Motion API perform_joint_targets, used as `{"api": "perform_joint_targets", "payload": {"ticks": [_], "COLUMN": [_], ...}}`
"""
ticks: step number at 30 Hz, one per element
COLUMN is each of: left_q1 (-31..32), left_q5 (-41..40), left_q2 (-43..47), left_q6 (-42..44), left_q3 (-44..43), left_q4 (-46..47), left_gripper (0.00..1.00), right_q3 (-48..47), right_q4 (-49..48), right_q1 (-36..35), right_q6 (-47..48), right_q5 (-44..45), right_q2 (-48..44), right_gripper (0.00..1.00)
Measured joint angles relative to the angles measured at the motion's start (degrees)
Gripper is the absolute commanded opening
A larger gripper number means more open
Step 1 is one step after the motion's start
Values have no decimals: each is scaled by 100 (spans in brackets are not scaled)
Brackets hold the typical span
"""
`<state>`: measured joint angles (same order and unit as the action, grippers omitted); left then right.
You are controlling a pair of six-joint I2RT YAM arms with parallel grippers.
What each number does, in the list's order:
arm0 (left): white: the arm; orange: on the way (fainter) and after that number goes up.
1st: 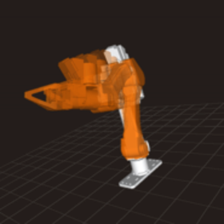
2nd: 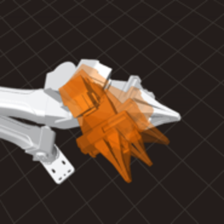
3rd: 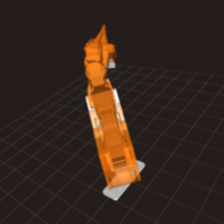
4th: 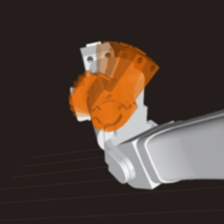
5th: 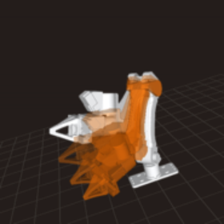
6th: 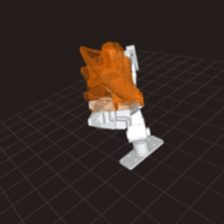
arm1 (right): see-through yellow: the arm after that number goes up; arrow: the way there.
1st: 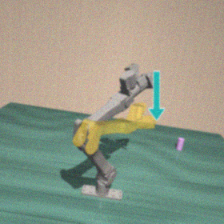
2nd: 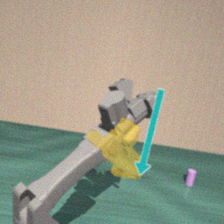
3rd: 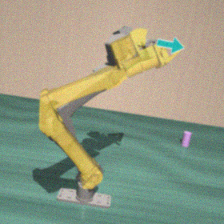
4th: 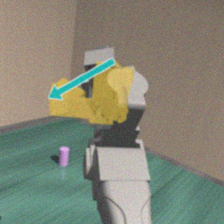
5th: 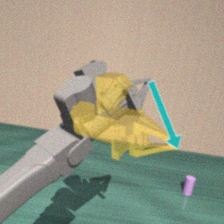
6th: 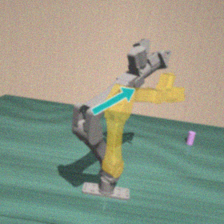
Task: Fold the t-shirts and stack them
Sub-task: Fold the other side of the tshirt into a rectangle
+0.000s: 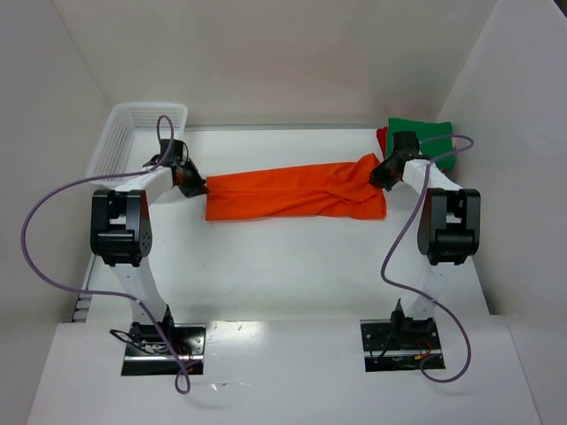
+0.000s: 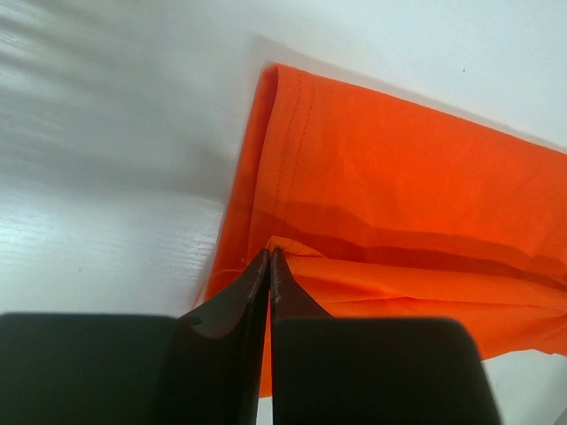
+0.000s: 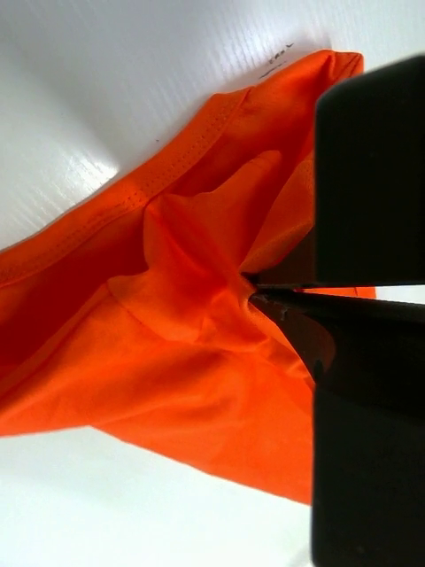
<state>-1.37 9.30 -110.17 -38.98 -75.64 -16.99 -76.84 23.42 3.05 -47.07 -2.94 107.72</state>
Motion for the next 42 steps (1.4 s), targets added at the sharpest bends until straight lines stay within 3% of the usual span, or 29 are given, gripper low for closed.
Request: {"api": "perform_joint_targets", "payload": {"ticks": [4, 7, 8, 14, 19, 21, 23, 25, 26, 30, 37, 42], "left_q1": [0, 0, 0, -2, 22, 72, 179, 339, 442, 953, 1904, 2225], "left_q5": [26, 59, 74, 315, 658, 732, 763, 793, 809, 925, 940, 431], "left_q2": [-39, -39, -39, -31, 92, 227, 424, 645, 765, 1167, 1121, 542], "left_q6": [2, 7, 11, 149, 229, 313, 374, 468, 498, 739, 907, 960], "left_q3": [-2, -59, -92, -308, -317, -317, -317, -315, -315, -289, 66, 76], "left_q4": [22, 35, 46, 234, 341, 332, 323, 328, 326, 382, 586, 487], "left_gripper": [21, 27, 35, 63, 88, 96, 97, 97, 97, 96, 95, 95], "right_q3": [-9, -11, -24, -376, -498, -496, -415, -162, -13, 684, 1405, 1635], "right_q4": [-33, -74, -96, -264, -332, -332, -387, -446, -476, -544, -525, -555], "right_q1": [0, 0, 0, 2, 2, 7, 11, 11, 11, 9, -140, -382], "right_q6": [70, 160, 188, 479, 697, 761, 800, 822, 844, 890, 898, 828], "right_q5": [-57, -94, -101, -133, -149, -192, -238, -256, -264, -339, -356, -330], "right_q2": [142, 173, 173, 155, -160, -376, -647, -992, -1156, -1661, -1764, -1676], "right_gripper": [12, 23, 32, 64, 74, 74, 74, 66, 57, 47, 46, 51]}}
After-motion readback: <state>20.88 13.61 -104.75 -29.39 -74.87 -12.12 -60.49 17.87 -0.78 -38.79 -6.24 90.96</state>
